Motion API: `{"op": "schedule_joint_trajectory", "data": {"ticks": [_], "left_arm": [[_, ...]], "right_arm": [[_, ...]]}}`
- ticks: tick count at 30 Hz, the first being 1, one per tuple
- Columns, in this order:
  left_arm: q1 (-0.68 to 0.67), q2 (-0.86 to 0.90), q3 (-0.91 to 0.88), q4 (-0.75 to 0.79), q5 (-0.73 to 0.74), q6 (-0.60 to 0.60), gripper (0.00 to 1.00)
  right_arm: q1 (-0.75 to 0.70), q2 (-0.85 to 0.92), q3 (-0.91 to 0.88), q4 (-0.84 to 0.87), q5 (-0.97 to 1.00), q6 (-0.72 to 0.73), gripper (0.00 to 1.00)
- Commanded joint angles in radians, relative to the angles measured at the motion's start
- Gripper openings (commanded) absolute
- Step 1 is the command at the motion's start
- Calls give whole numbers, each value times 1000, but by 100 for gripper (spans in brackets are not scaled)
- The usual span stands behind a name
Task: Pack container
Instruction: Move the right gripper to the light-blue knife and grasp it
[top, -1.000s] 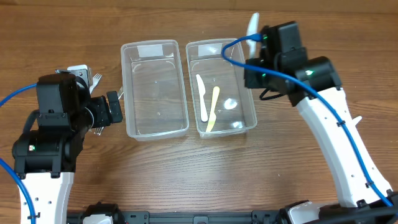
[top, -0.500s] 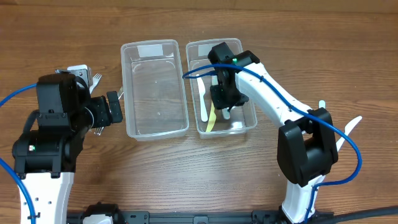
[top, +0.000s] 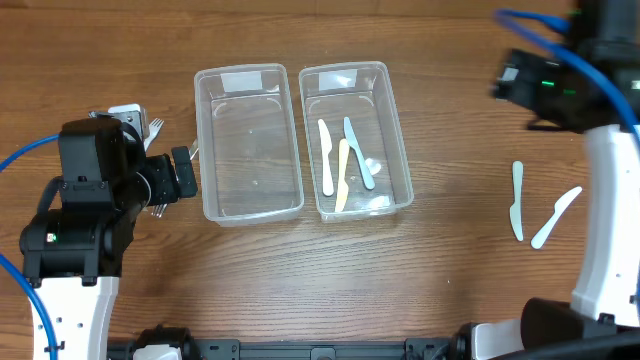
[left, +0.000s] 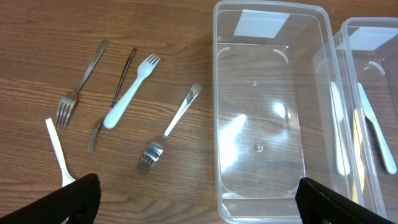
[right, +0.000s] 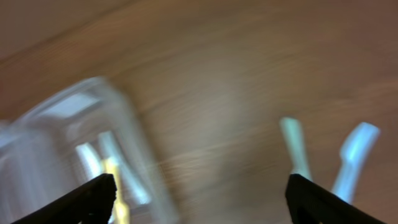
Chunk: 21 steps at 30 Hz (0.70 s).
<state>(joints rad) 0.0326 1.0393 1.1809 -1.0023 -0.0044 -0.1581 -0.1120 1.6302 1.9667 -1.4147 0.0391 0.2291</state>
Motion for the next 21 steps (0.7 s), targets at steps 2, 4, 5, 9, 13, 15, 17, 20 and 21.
{"op": "schedule_joint_trajectory", "data": {"ticks": [2,4,5,9,13,15,17,20,21], "left_arm": [[-5,3,20,5,-3,4,100],[-5,3,20,5,-3,4,100],[-5,3,20,5,-3,4,100],[-5,3,20,9,-3,4,100],[-5,3,20,12,-4,4,100],[-5,3,20,12,-3,4,100],[-5,3,20,12,-3,4,100],[-5,3,20,12,-3,4,100],[-5,3,20,12,-3,4,100]], "right_arm": [[-207,68,-80,-4,-18,-116,92],[-260,113,-128,19,-18,-156,93],[-286,158,-163,56,-24,-186,95],[-307,275,-208,110,-53,-287,96],[-306,412,-208,109,-52,-309,96],[-306,476,-212,113,-52,-323,96],[-306,510,-218,125,-56,-336,96],[-306,559,-234,160,-56,-343,96],[-306,573,-235,170,-55,-343,96]]}}
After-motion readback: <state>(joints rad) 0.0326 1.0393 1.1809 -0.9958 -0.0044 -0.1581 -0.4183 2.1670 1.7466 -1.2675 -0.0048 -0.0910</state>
